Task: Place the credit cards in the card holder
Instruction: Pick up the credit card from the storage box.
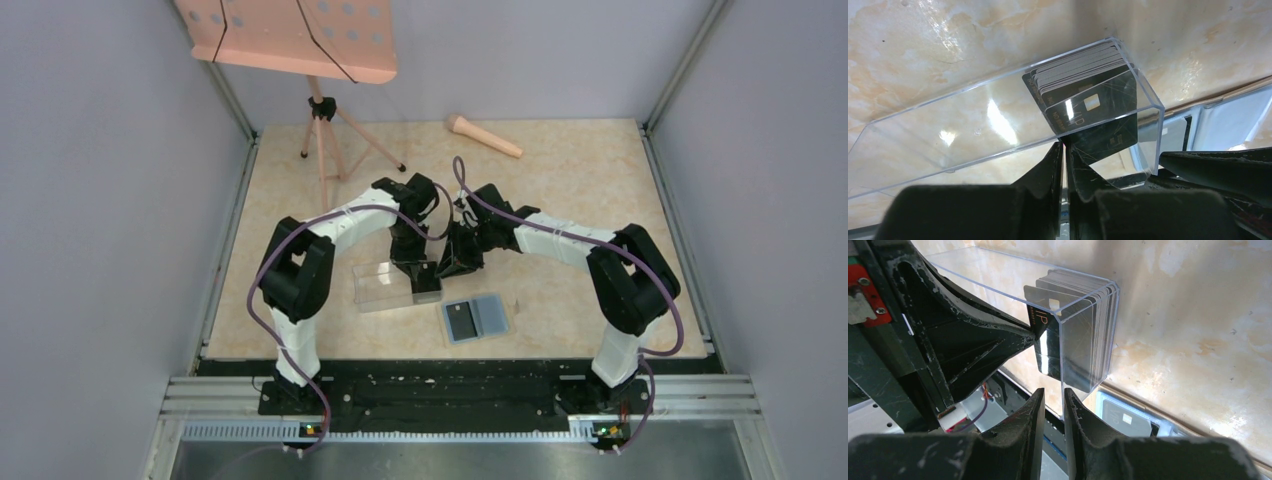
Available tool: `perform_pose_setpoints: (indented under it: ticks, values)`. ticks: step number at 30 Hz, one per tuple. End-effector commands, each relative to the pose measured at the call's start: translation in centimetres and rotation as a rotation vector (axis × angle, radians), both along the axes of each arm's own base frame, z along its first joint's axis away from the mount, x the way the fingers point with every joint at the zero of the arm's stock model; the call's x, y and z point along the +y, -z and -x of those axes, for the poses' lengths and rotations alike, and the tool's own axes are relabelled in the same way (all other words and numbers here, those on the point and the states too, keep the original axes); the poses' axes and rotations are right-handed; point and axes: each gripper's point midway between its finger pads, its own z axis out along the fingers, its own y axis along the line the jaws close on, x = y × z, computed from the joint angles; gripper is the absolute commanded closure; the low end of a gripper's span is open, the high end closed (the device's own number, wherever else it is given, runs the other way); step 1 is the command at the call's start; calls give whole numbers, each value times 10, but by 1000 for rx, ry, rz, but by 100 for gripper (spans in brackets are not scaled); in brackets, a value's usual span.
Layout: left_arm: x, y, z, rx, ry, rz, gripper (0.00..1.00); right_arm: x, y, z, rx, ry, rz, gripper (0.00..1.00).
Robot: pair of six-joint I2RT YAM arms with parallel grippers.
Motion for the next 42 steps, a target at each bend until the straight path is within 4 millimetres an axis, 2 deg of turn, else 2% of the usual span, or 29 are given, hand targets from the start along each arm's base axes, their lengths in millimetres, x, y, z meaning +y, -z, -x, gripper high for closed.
perform_pose_setpoints:
  ticks: [1, 12, 20, 25, 37, 42]
  values:
    - [-15, -8, -7, -33, 48, 22, 89, 14, -22, 1, -58, -39, -67, 80]
    - [-30, -26, -6, -57, 30, 112, 84, 13, -23, 1, -60, -38, -68, 80]
    - [-47, -27, 2, -39, 2, 239, 77, 13, -22, 1, -60, -40, -65, 80]
    - [-48, -27, 1, -55, -13, 254, 76, 13, -22, 2, -59, -39, -65, 80]
    - [-49, -50, -7, -114, -32, 308, 76, 12, -22, 2, -61, -38, -64, 80]
    - [-47, -39, -5, -92, -38, 289, 76, 12, -22, 2, -61, -38, -63, 80]
